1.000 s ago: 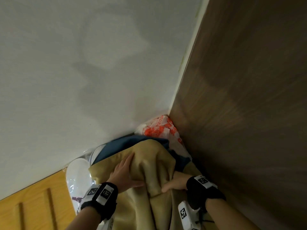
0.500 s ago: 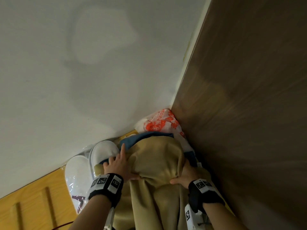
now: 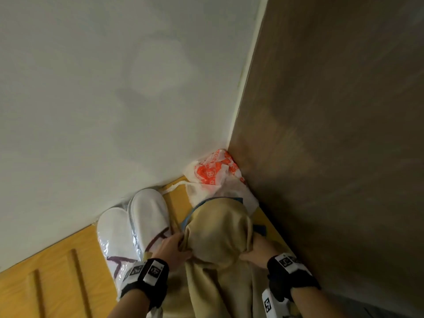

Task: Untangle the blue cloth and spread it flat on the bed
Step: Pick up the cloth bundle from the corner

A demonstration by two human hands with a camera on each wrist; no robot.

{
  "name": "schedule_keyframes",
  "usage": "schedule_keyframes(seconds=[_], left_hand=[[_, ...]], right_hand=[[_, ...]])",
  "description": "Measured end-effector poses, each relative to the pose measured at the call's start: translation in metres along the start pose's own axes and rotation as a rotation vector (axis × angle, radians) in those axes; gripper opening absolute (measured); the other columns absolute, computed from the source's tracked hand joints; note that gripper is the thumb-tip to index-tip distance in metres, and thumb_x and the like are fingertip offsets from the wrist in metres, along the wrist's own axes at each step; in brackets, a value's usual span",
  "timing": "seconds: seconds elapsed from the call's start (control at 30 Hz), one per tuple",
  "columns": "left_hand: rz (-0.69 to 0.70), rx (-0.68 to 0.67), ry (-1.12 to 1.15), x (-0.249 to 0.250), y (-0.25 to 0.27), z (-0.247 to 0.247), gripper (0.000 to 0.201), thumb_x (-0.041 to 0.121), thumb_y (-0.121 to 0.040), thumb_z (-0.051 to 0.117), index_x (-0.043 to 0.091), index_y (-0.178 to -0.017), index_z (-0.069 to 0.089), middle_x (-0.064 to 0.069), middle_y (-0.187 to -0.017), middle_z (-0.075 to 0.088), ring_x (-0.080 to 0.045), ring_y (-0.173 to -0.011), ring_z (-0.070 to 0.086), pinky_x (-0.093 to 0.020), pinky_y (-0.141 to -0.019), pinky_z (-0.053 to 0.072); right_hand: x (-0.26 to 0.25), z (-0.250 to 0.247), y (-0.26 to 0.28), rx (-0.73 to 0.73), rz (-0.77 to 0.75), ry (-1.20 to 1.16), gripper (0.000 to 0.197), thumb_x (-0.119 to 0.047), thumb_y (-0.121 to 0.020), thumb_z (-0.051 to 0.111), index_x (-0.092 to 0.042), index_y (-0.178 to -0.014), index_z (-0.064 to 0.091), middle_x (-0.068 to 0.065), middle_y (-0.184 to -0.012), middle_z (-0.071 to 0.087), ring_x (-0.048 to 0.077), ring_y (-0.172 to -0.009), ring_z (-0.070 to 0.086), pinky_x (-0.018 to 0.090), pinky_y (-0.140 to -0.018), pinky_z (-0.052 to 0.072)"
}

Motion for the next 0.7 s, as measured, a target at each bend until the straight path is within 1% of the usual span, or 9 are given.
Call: schedule_keyframes(seconds=[0.07, 0.2, 0.27, 0.33, 0.4, 0.47, 0.53, 0.6, 0.7], left_hand=[[0.036, -0.023, 0.117, 0.009, 0.018, 0.011, 0.044, 0.031, -0.081, 0.063, 0.019, -0.122, 0.053, -0.008, -0.121, 0.063, -0.023, -0.11, 0.058, -0.019, -0.079, 0.037], [0.104, -0.042, 0.194, 0.033, 0.037, 0.01, 0.07, 0.029, -0.082, 0.063, 0.02, -0.143, 0.03, -0.01, -0.138, 0.05, -0.026, -0.125, 0.048, -0.028, -0.101, 0.036], [0.125, -0.097, 0.202, 0.048, 0.043, 0.011, 0.086, 0.03, -0.081, 0.064, 0.017, -0.147, 0.013, -0.012, -0.146, 0.04, -0.027, -0.131, 0.041, -0.032, -0.105, 0.034], [0.194, -0.2, 0.253, 0.072, 0.053, 0.019, 0.109, 0.033, -0.074, 0.072, 0.018, -0.149, -0.006, -0.01, -0.153, 0.027, -0.026, -0.139, 0.031, -0.034, -0.11, 0.03], [0.296, -0.26, 0.293, 0.101, 0.069, 0.028, 0.125, 0.034, -0.065, 0.082, 0.021, -0.149, -0.01, -0.002, -0.153, 0.025, -0.023, -0.141, 0.027, -0.037, -0.114, 0.029], [0.383, -0.298, 0.262, 0.126, 0.086, 0.043, 0.119, 0.031, -0.062, 0.085, 0.02, -0.149, 0.005, 0.002, -0.149, 0.035, -0.019, -0.137, 0.035, -0.037, -0.112, 0.033], [0.443, -0.348, 0.219, 0.151, 0.105, 0.061, 0.09, 0.025, -0.068, 0.082, 0.021, -0.142, 0.032, 0.004, -0.137, 0.052, -0.015, -0.127, 0.048, -0.024, -0.099, 0.043], [0.479, -0.372, 0.197, 0.175, 0.122, 0.077, 0.061, 0.015, -0.074, 0.077, 0.019, -0.128, 0.051, 0.005, -0.118, 0.062, -0.018, -0.119, 0.055, -0.008, -0.08, 0.045], [0.501, -0.407, 0.106, 0.214, 0.149, 0.109, 0.048, 0.008, -0.08, 0.07, 0.01, -0.125, 0.055, -0.009, -0.124, 0.062, -0.024, -0.117, 0.056, -0.026, -0.089, 0.046]], right_hand=[[0.01, 0.005, 0.022, 0.041, -0.002, -0.067, 0.05, -0.028, -0.079, 0.066, -0.022, -0.125, 0.05, 0.003, -0.123, 0.06, 0.024, -0.114, 0.056, 0.024, -0.083, 0.04], [0.026, 0.009, 0.06, 0.167, -0.011, -0.328, 0.053, -0.018, -0.078, 0.069, -0.021, -0.127, 0.048, -0.002, -0.113, 0.061, 0.022, -0.115, 0.056, 0.018, -0.079, 0.04], [0.034, 0.01, 0.08, 0.248, -0.035, -0.451, 0.057, -0.014, -0.076, 0.07, -0.02, -0.127, 0.047, -0.007, -0.101, 0.056, 0.019, -0.105, 0.058, 0.015, -0.073, 0.04], [0.047, 0.011, 0.102, 0.344, -0.049, -0.575, 0.062, -0.011, -0.073, 0.072, -0.017, -0.128, 0.044, -0.009, -0.1, 0.056, 0.01, -0.093, 0.054, 0.011, -0.069, 0.04], [0.063, 0.015, 0.126, 0.417, -0.055, -0.684, 0.066, -0.009, -0.071, 0.072, -0.014, -0.13, 0.045, -0.006, -0.107, 0.06, 0.005, -0.091, 0.055, 0.01, -0.071, 0.041], [0.083, 0.018, 0.155, 0.474, -0.06, -0.759, 0.064, -0.007, -0.07, 0.072, -0.015, -0.128, 0.048, -0.007, -0.109, 0.06, -0.002, -0.09, 0.054, 0.006, -0.071, 0.041], [0.105, 0.019, 0.185, 0.542, -0.065, -0.817, 0.058, -0.007, -0.068, 0.074, -0.021, -0.119, 0.05, -0.016, -0.102, 0.058, -0.009, -0.088, 0.052, 0.001, -0.064, 0.041], [0.129, 0.022, 0.217, 0.598, -0.055, -0.879, 0.057, -0.005, -0.068, 0.074, -0.023, -0.117, 0.051, -0.014, -0.103, 0.06, 0.003, -0.095, 0.058, 0.003, -0.062, 0.043], [0.172, 0.029, 0.269, 0.705, -0.033, -0.95, 0.05, 0.0, -0.069, 0.071, -0.02, -0.113, 0.056, -0.013, -0.1, 0.064, 0.012, -0.103, 0.061, 0.003, -0.059, 0.045]])
Point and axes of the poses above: each hand's wrist, its own y-axis away from the middle knuckle, its own z-axis out of the palm, x = y × z, the point moved 7 cm from there along -y, towards the middle knuckle
